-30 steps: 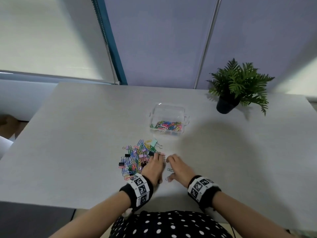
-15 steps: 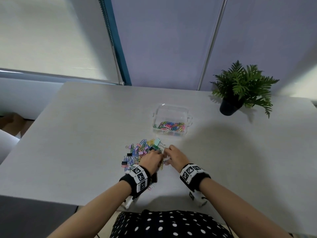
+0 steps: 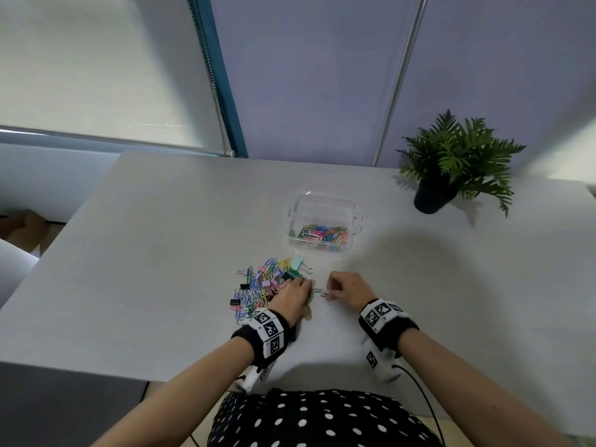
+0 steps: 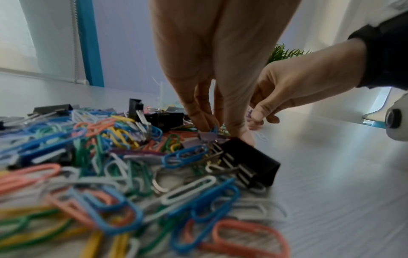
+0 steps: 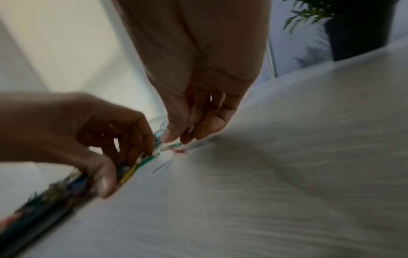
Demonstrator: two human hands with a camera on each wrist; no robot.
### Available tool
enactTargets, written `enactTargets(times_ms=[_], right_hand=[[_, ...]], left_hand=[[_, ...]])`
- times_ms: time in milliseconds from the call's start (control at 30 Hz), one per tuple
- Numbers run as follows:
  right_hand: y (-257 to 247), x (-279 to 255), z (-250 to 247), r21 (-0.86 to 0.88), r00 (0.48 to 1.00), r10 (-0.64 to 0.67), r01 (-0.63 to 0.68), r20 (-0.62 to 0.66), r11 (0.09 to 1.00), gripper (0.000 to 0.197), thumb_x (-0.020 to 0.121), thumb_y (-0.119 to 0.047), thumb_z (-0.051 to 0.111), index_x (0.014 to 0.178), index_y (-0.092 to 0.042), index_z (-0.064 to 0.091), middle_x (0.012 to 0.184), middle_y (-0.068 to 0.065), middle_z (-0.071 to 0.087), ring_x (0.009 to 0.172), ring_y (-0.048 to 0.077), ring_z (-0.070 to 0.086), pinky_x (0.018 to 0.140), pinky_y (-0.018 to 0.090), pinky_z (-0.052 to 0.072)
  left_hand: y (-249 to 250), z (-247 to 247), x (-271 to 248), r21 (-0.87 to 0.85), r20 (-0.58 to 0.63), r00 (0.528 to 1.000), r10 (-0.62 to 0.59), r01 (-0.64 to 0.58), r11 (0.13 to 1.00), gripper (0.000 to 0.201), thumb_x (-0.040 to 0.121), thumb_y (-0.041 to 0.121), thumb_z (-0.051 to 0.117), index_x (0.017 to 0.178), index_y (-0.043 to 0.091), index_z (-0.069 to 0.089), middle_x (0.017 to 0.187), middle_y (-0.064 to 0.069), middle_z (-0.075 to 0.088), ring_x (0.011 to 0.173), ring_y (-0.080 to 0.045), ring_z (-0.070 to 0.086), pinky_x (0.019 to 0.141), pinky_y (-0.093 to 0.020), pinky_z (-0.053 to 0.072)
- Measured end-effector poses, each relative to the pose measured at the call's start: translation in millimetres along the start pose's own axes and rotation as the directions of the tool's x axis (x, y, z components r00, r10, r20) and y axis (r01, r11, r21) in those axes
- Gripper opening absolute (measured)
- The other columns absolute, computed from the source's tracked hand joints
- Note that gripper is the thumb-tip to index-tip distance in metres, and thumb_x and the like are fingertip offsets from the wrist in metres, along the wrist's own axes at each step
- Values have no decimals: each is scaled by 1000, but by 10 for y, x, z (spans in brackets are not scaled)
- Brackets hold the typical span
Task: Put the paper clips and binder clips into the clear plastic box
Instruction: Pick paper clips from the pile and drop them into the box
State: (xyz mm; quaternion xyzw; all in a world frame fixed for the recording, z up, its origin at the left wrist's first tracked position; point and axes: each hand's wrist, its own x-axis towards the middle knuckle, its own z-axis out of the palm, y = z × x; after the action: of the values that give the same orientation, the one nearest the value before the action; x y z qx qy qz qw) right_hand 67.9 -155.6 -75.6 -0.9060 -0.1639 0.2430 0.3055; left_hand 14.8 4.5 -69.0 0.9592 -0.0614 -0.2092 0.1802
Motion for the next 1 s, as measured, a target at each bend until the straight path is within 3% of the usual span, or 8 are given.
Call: enactTargets(times_ms=[133, 400, 533, 600, 667, 800, 900, 1000], right_hand=[[33, -19, -167, 217, 998, 22, -9, -55, 976, 21, 68, -5, 75, 71, -12, 56, 64, -1, 57, 56, 8, 49, 47, 6, 38], [-71, 397, -733, 399, 928, 132, 19, -348, 917, 12, 77, -1, 69, 78, -4, 57, 57, 1, 57, 34, -3, 50, 37, 10, 42], [-136, 679, -865, 410, 923, 189, -37, -336, 911, 15, 75, -1, 70, 88, -1, 62, 69, 7, 63, 54, 4, 63, 63, 22, 57], [-173, 694, -846, 276, 926, 173, -78, -336, 958, 24, 75, -3, 70, 97, -1, 63, 89, 9, 64, 81, 18, 64, 86, 35, 53], [-242, 579, -766, 77, 936, 33, -6, -350, 997, 23, 78, -4, 65, 101, -3, 62, 101, 12, 64, 90, 23, 60, 92, 38, 49], [-336, 219, -484, -160, 971, -237, 233, -9, 959, 27, 80, -7, 64, 106, -5, 58, 109, 12, 60, 91, 17, 53, 90, 33, 47], [-264, 56, -268, -360, 944, -166, 266, 285, 894, 57, 71, -16, 73, 123, -12, 48, 124, 9, 46, 111, 21, 44, 89, 33, 42], [-165, 3, -120, -415, 946, -141, 258, 293, 872, 63, 66, -17, 77, 121, -14, 46, 123, 8, 42, 115, 22, 37, 85, 38, 44]], left_hand=[[27, 18, -25, -8, -51, 999, 7, -8, 1000, 41, 74, 12, 68, 112, 8, 54, 113, -13, 54, 108, -31, 49, 91, -41, 43], [74, 21, -82, -67, -59, 998, 23, -27, 997, 10, 85, 7, 54, 92, 0, 59, 93, -7, 51, 95, -26, 60, 79, -27, 44], [88, 4, -116, -2, -40, 997, 58, -58, 998, 23, 90, 13, 54, 107, -1, 57, 109, -13, 56, 103, -27, 58, 93, -30, 47], [77, -10, -137, 30, -14, 997, 71, -71, 997, 26, 89, 13, 55, 111, -1, 55, 117, -17, 55, 108, -29, 55, 99, -36, 45], [65, -7, -154, 46, -14, 996, 87, -86, 995, 25, 90, 11, 52, 112, 0, 53, 118, -17, 55, 109, -30, 55, 99, -37, 46], [43, -36, -149, 29, 2, 991, 133, -133, 991, 17, 88, 7, 50, 102, 0, 57, 110, -16, 58, 102, -29, 58, 94, -34, 48], [-21, -107, -93, -49, 1, 991, 134, -134, 990, 12, 82, 6, 55, 91, 2, 62, 99, -14, 66, 93, -27, 61, 83, -27, 44], [-96, -243, -70, -222, -75, 995, 64, -80, 972, 13, 81, 11, 63, 92, 5, 66, 93, -10, 71, 79, -15, 59, 73, -15, 42]])
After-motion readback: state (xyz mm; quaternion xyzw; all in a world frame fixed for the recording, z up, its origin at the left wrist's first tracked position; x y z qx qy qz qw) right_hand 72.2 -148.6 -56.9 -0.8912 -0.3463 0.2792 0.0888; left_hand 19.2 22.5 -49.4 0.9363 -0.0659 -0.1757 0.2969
